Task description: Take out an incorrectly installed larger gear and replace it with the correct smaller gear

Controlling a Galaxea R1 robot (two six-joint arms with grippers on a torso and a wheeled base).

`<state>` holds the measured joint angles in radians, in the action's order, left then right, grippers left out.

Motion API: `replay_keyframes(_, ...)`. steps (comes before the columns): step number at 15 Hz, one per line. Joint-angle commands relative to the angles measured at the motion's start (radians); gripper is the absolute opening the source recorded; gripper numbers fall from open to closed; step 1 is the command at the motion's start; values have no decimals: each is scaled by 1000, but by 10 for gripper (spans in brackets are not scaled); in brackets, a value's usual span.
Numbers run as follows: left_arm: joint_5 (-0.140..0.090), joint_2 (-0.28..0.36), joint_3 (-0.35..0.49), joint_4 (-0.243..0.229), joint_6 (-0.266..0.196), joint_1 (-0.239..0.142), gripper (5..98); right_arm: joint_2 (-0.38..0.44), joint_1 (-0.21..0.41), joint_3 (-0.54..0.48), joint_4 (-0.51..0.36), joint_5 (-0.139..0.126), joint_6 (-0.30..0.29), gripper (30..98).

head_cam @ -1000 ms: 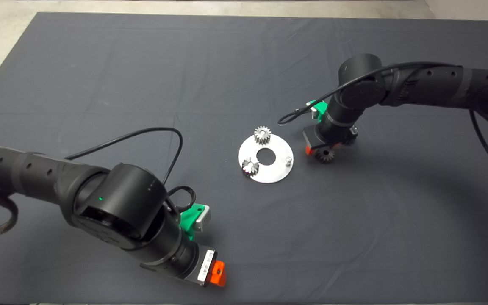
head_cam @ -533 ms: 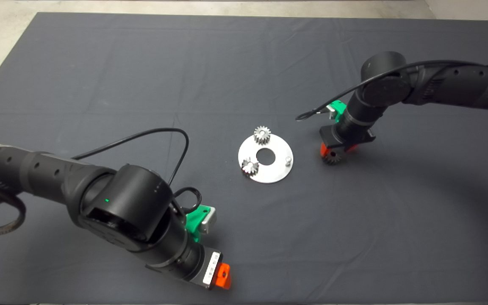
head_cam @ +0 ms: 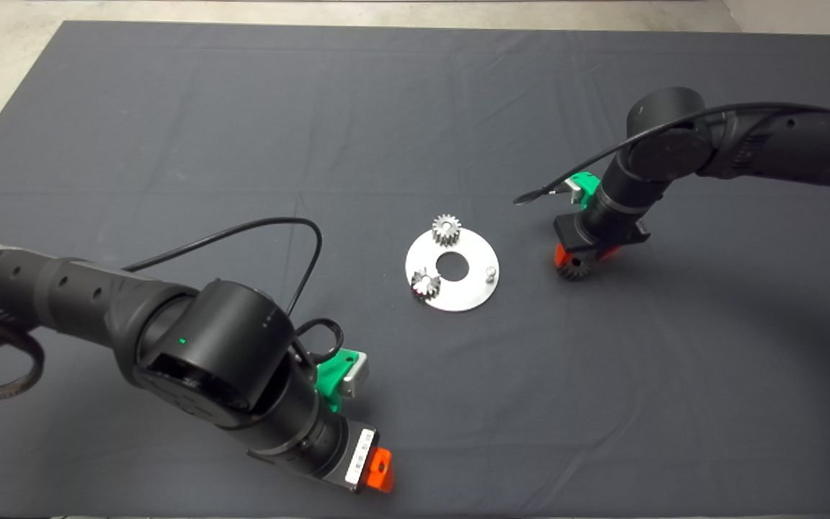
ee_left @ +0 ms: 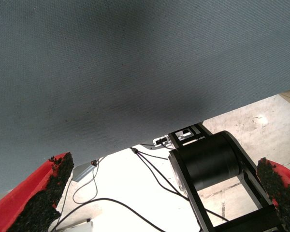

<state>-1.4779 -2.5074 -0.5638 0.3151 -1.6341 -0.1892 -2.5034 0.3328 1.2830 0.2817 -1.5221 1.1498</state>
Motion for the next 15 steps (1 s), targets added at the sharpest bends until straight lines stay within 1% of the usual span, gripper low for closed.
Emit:
replay_keyframes(1, -4, 2, 6, 1, -4, -16, 977, 5, 29, -15, -61, -98, 5, 569)
replay_keyframes(7, -4, 3, 9, 1, -6, -16, 977, 5, 28, -13, -62, -95, 5, 567)
replay_keyframes(8, -4, 3, 11, 1, -6, -16, 977, 5, 28, -15, -62, -95, 5, 532)
replay_keyframes(9, -4, 5, 12, 1, -6, -16, 977, 5, 28, -19, -62, -94, 5, 519)
replay_keyframes(11, -4, 5, 13, 1, -6, -16, 977, 4, 28, -22, -62, -95, 5, 513)
replay_keyframes(12, -4, 5, 13, 1, -6, -16, 977, 4, 28, -24, -61, -95, 5, 483)
replay_keyframes(15, -4, 5, 15, 1, -6, -16, 977, 4, 28, -50, -58, -96, 5, 474)
